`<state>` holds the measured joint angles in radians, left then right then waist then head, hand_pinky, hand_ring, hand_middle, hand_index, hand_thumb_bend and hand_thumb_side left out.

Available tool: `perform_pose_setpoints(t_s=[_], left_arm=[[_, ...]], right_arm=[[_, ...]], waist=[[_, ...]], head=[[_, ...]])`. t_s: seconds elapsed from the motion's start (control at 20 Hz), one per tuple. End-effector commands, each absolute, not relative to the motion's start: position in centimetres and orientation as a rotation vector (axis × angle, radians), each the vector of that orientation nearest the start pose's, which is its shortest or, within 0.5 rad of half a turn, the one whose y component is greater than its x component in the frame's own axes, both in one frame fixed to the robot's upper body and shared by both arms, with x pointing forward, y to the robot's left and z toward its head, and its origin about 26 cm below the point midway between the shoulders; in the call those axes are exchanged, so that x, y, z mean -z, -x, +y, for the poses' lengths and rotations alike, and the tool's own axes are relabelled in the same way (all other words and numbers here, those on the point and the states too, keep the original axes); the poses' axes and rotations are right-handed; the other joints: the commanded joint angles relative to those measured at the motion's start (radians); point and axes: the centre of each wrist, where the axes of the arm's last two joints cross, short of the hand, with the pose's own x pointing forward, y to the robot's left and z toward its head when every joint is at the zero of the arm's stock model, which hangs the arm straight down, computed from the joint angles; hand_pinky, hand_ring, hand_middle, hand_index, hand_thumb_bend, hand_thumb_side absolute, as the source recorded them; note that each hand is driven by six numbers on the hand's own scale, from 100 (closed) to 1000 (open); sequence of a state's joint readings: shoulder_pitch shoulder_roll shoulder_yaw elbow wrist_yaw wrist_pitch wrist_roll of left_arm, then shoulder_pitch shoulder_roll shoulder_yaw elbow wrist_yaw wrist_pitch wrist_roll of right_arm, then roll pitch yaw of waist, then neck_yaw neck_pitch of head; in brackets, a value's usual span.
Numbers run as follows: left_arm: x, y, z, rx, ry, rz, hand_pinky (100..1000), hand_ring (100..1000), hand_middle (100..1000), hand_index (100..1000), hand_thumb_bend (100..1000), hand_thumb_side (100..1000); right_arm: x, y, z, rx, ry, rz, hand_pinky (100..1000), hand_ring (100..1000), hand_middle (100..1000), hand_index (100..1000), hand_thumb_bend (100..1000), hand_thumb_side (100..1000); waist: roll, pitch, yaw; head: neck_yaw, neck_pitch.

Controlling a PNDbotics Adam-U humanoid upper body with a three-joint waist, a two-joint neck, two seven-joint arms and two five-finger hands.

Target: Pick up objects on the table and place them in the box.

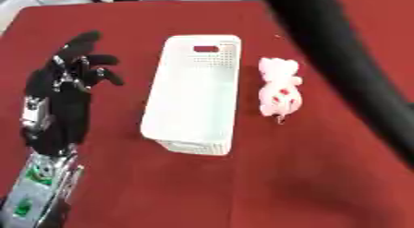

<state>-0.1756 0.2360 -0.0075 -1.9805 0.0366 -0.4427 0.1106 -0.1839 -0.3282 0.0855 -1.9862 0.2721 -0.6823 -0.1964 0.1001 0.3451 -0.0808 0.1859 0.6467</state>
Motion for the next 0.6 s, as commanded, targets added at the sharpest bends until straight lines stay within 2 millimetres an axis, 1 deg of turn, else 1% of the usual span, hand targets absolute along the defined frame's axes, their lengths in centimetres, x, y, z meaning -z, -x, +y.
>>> perform_pose_setpoints(t_s=[0.05, 0.25, 0.35, 0.4, 0.45, 0.5, 0.6], left_arm=[[-16.06, -28.68, 25.77, 0.166, -0.051, -2.615, 459, 675, 807, 777, 116, 932], [-16.06, -28.68, 25.77, 0.168, -0.051, -2.615, 457, 668, 804, 780, 116, 933], [-16.05, -28.68, 25.78, 0.170, -0.051, -2.614, 439, 649, 794, 783, 118, 933], [-16.04, -28.67, 25.79, 0.170, -0.052, -2.614, 410, 618, 777, 786, 119, 934], [-16.04, -28.67, 25.79, 0.171, -0.052, -2.613, 415, 624, 779, 786, 118, 934], [-16.04, -28.67, 25.79, 0.172, -0.052, -2.613, 399, 606, 769, 786, 119, 934], [-16.04, -28.67, 25.77, 0.174, -0.051, -2.613, 396, 603, 768, 786, 119, 933]], right_arm=[[-16.31, -28.62, -25.39, 0.623, -0.290, 3.295, 630, 783, 806, 762, 100, 763], [-16.29, -28.61, -25.39, 0.620, -0.291, 3.295, 630, 782, 813, 783, 100, 761], [-16.29, -28.61, -25.41, 0.619, -0.293, 3.295, 628, 776, 809, 804, 100, 761], [-16.29, -28.61, -25.42, 0.619, -0.293, 3.295, 626, 768, 796, 824, 100, 762], [-16.29, -28.61, -25.42, 0.620, -0.294, 3.295, 626, 770, 798, 822, 100, 762], [-16.29, -28.61, -25.42, 0.620, -0.294, 3.295, 623, 764, 793, 828, 100, 762], [-16.29, -28.61, -25.44, 0.621, -0.296, 3.295, 616, 757, 793, 826, 100, 763]], waist=[[-0.003, -0.017, -0.001], [-0.003, -0.017, 0.000], [-0.003, -0.017, 0.000], [-0.003, -0.017, 0.000], [-0.003, -0.017, 0.000], [-0.003, -0.017, 0.000], [-0.003, -0.017, 0.001]], head=[[0.010, 0.000], [0.011, 0.001], [0.010, 0.001], [0.010, 0.001], [0.009, 0.001], [0.009, 0.002], [0.009, 0.004]])
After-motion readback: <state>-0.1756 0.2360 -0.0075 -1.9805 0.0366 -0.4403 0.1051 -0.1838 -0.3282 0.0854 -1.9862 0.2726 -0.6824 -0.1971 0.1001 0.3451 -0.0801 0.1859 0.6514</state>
